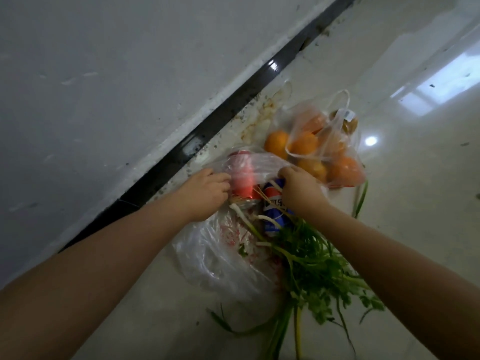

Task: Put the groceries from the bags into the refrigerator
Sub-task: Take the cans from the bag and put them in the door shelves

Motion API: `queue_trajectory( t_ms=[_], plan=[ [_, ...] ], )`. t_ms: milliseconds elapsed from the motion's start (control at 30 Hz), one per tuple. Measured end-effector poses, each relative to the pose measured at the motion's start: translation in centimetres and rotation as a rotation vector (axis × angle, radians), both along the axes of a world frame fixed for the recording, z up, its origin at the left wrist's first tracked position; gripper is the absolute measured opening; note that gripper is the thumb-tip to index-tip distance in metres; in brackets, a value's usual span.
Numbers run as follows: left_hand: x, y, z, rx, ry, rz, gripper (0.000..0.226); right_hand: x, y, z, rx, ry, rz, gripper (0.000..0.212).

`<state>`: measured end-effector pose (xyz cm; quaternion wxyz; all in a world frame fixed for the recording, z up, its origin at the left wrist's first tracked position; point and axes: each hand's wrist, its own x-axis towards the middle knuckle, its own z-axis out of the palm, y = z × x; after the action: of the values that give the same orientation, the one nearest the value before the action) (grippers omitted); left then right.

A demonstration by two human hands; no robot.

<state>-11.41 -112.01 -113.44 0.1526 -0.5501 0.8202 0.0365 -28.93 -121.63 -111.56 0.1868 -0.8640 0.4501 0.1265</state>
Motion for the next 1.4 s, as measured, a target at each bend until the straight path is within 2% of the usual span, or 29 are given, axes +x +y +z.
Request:
queue_trajectory(
  t_ms=[67,133,167,300,400,467,567,667,733,833,867,933,1033,1133,1200,1300,1367,1400],
  plan=[
    [-0.7,-0.5,0.3,0.065,-0.106,0.147,0.041,0.0,0.3,0.0,0.01,0.009,0.006,0.034],
    [-1.1,-1.1,0.7,0.228,-0.264,0.256,0.049,0.0,1.0,0.0,0.028,0.041,0.121,0.035],
    [-1.2,-1.4,1.1,0.246,-0.298,0.297,0.051,0.0,1.6,0.2,0.061,0.048,0.159,0.033],
    [-0.7,-2.2,1.1,0.222,-0.336,0.409,0.055,-0.6,5.1,1.4,0.346,0.053,0.198,0.034],
    [-0.3,-2.3,1.3,0.148,-0.258,0.464,0.051,-1.2,6.8,2.3,0.509,0.115,0.347,0.032],
    [-0.2,-2.3,1.4,0.073,-0.194,0.458,0.043,-1.0,5.9,2.7,0.435,0.097,0.333,0.03],
    [-0.8,-2.9,1.7,0.015,-0.122,0.482,0.035,-0.4,2.7,2.1,0.176,0.057,0.25,0.039],
    [-1.6,-4.1,2.0,0.127,-0.061,0.568,0.035,-0.4,0.3,0.7,0.039,0.131,0.209,0.043],
    [-2.1,-5.0,2.2,0.247,0.063,0.723,0.036,-0.5,-0.4,-0.1,0.041,0.132,0.163,0.042],
    [-2.6,-6.6,1.9,0.45,0.531,1.087,0.026,-0.2,-1.1,-0.6,0.061,0.128,0.16,0.045],
    [-2.9,-7.1,1.9,0.48,0.684,1.184,0.023,0.0,-1.2,-0.6,0.07,0.132,0.157,0.047],
    [-3.2,-7.9,1.5,0.442,0.83,1.283,0.028,0.2,-1.1,-0.3,0.077,0.129,0.142,0.049],
    [-3.3,-8.0,1.3,0.247,0.737,1.235,0.043,-0.2,-0.6,0.7,0.103,0.043,0.113,0.046],
    [-3.5,-7.3,1.7,0.168,0.7,1.08,0.034,-1.6,0.5,1.9,0.186,-0.045,0.116,0.041],
    [-3.8,-6.9,1.7,0.203,0.663,0.983,0.03,-2.5,1.3,2.4,0.237,-0.047,0.157,0.044],
    [-4.2,-7.0,1.4,0.302,0.618,0.967,0.047,-3.3,1.9,3.1,0.299,0.007,0.178,0.042],
    [-4.3,-7.4,1.4,0.315,0.606,0.977,0.055,-3.7,1.8,3.2,0.293,0.024,0.169,0.034],
    [-4.2,-7.6,1.4,0.301,0.592,0.979,0.057,-3.9,1.7,3.1,0.283,0.027,0.159,0.038]
  ],
)
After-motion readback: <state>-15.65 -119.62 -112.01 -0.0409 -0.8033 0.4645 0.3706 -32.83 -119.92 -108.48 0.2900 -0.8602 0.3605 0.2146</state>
